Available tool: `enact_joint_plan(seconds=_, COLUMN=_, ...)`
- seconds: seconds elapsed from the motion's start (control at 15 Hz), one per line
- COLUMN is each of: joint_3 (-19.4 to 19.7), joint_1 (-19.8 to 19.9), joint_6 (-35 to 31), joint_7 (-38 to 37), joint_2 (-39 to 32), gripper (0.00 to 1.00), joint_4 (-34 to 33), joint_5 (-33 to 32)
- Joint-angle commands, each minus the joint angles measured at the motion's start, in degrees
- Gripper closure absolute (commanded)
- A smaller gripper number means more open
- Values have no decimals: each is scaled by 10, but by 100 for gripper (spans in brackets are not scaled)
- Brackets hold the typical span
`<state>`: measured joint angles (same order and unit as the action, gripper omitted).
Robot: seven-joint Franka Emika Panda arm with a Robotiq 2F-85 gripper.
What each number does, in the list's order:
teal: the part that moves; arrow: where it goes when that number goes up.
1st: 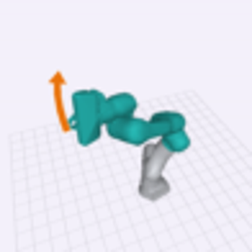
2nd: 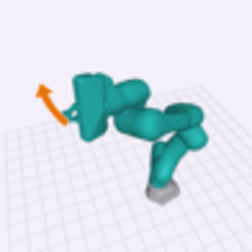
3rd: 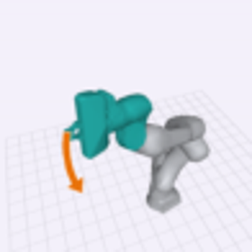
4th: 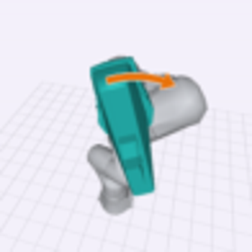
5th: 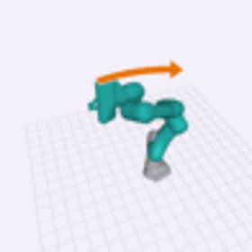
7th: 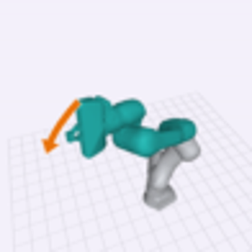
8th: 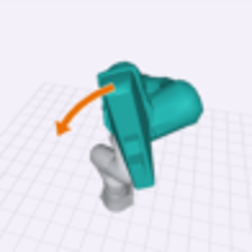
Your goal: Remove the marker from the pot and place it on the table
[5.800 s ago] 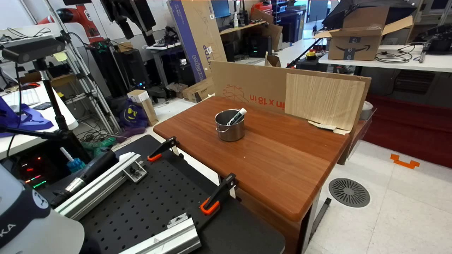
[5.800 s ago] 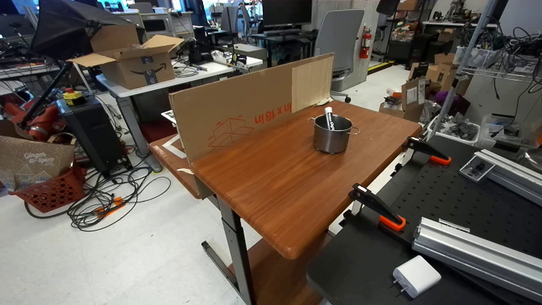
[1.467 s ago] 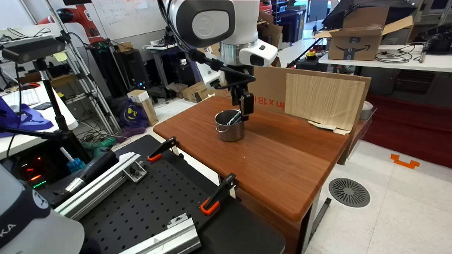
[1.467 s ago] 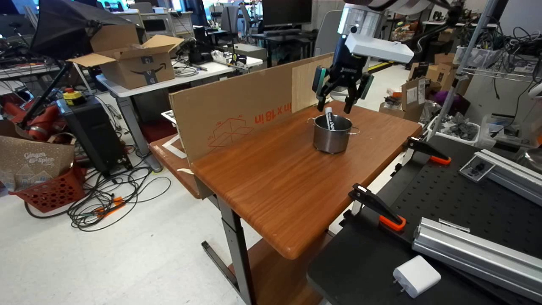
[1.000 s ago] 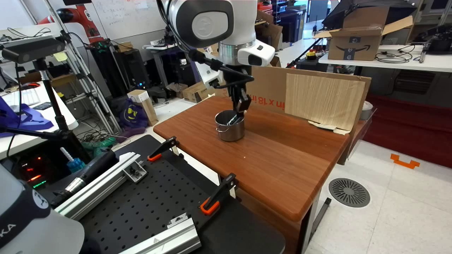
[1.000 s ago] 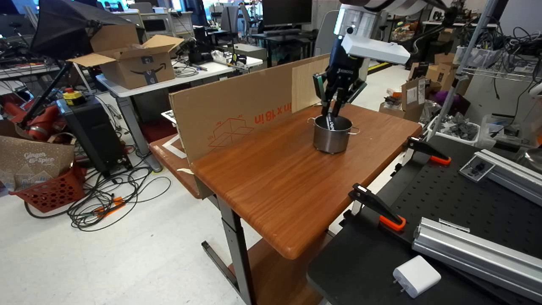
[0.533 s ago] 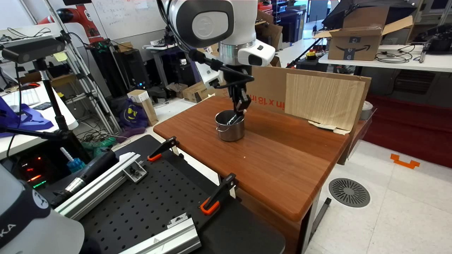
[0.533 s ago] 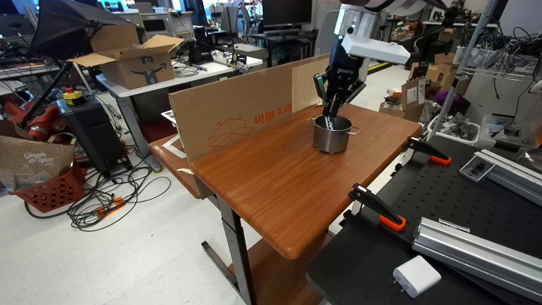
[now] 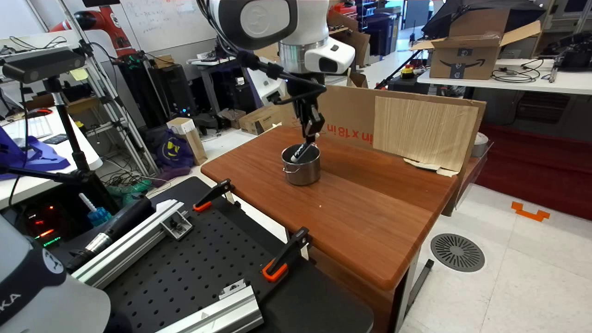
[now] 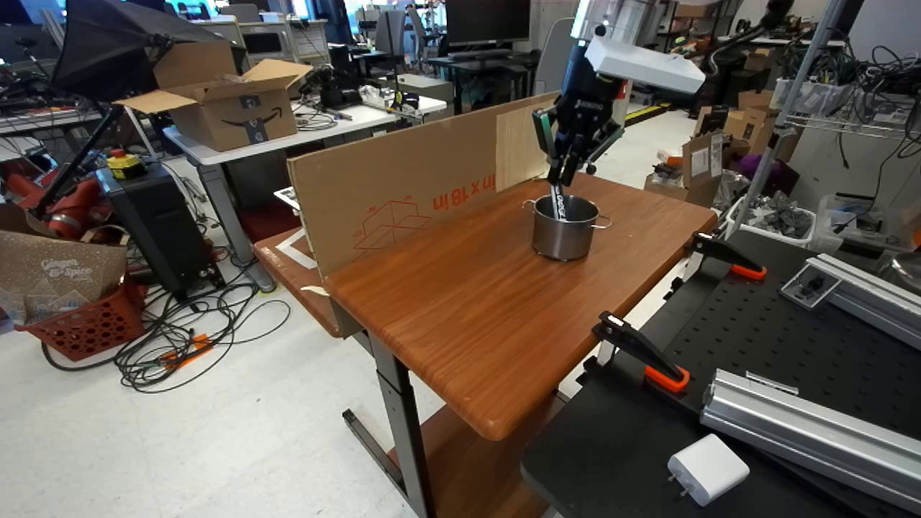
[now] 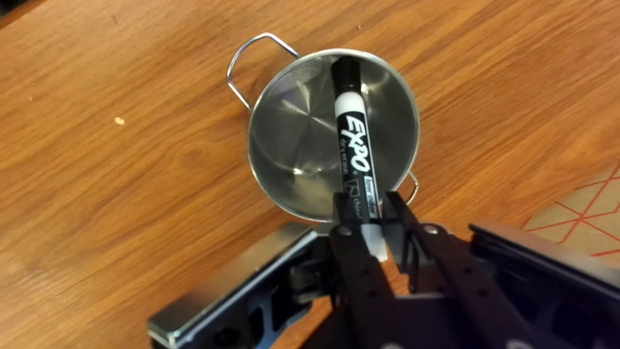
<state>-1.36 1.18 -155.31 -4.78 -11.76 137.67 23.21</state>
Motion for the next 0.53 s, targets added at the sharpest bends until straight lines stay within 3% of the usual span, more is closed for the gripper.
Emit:
enact_joint_plan(seconds=0.0, joint_3=-8, joint_1=7, joint_6=-17, joint_7=18, joint_2=70, gripper=95, joint_4=53, joint_5=17)
enact_joint_plan(seconds=0.47, joint_3=30, joint_1=8, joint_6=-9, joint_7=30, joint_2=167, gripper=95, joint_4=101, joint_5=6)
